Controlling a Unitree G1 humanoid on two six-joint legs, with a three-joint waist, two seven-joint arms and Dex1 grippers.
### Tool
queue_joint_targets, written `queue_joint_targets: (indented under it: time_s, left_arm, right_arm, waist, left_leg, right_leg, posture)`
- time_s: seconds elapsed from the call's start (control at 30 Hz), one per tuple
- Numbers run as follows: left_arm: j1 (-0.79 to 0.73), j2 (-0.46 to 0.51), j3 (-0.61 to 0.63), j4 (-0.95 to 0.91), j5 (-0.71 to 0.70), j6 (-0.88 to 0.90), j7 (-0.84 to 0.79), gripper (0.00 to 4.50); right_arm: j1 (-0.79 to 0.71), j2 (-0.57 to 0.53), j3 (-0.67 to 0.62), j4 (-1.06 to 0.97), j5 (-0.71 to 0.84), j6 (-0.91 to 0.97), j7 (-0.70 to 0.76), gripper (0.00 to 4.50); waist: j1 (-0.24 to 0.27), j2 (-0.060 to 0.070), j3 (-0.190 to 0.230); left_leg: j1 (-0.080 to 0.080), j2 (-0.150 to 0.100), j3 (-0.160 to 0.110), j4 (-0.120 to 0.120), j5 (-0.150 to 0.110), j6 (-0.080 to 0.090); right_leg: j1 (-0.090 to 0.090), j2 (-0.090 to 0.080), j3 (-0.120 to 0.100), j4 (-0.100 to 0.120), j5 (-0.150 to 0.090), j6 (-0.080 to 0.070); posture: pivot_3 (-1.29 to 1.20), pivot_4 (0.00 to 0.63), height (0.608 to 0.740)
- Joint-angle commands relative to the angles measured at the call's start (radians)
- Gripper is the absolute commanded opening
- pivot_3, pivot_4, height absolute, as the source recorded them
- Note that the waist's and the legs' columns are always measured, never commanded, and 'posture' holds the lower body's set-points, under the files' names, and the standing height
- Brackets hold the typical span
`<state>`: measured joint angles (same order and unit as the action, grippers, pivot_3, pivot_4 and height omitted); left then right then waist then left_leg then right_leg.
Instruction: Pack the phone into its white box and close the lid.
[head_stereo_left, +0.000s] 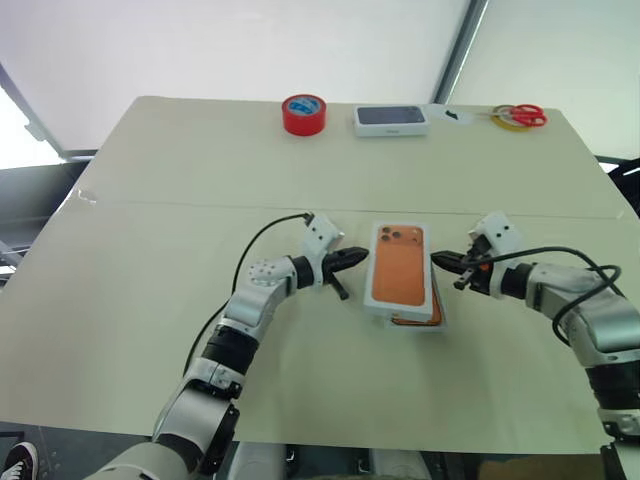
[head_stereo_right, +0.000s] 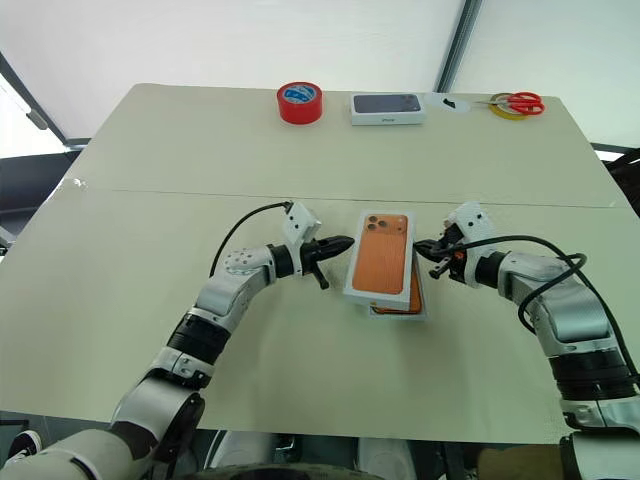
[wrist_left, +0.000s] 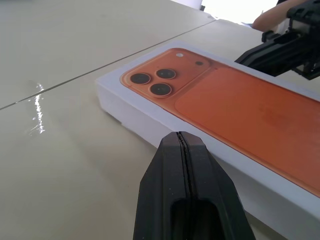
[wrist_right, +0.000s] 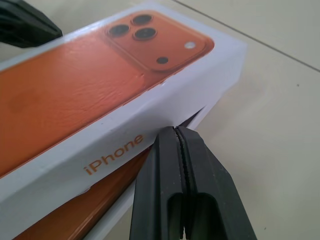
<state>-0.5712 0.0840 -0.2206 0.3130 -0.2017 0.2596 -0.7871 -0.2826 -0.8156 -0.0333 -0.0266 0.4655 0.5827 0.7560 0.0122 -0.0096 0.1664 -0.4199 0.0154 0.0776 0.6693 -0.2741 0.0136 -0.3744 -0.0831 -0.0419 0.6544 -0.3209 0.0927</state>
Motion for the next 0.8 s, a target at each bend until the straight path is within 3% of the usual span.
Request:
queue_joint_targets:
  time_s: [0.03,0.4,0.8]
  left_arm:
    - [0.018,-0.001,-0.023,-0.077,-0.020,0.035,-0.029,0.00]
    - [0.054,-0.002,-0.055,-0.133,-0.016,0.064,-0.057,0.00]
    - [0.067,-0.006,-0.067,-0.158,-0.021,0.063,-0.071,0.00]
  right_arm:
    - [0.007,-0.021,-0.045,-0.054,-0.012,-0.020,0.021,0.03]
    - [0.085,-0.059,-0.070,-0.083,-0.062,-0.055,0.094,0.03]
    - [0.104,-0.050,-0.108,-0.147,-0.008,-0.007,0.143,0.03]
  waist:
    - [0.000,0.000,0.000]
    - [0.001,0.000,0.000]
    - [0.001,0.000,0.000]
  left_leg:
    - [0.000,0.000,0.000,0.000,0.000,0.000]
    - [0.001,0.000,0.000,0.000,0.000,0.000]
    - [0.001,0.000,0.000,0.000,0.000,0.000]
  right_leg:
    - [0.000,0.000,0.000,0.000,0.000,0.000]
    - [0.001,0.000,0.000,0.000,0.000,0.000]
    - [0.001,0.000,0.000,0.000,0.000,0.000]
  posture:
    - [0.00,0.150,0.730]
    - [0.00,0.150,0.730]
    - [0.00,0.150,0.730]
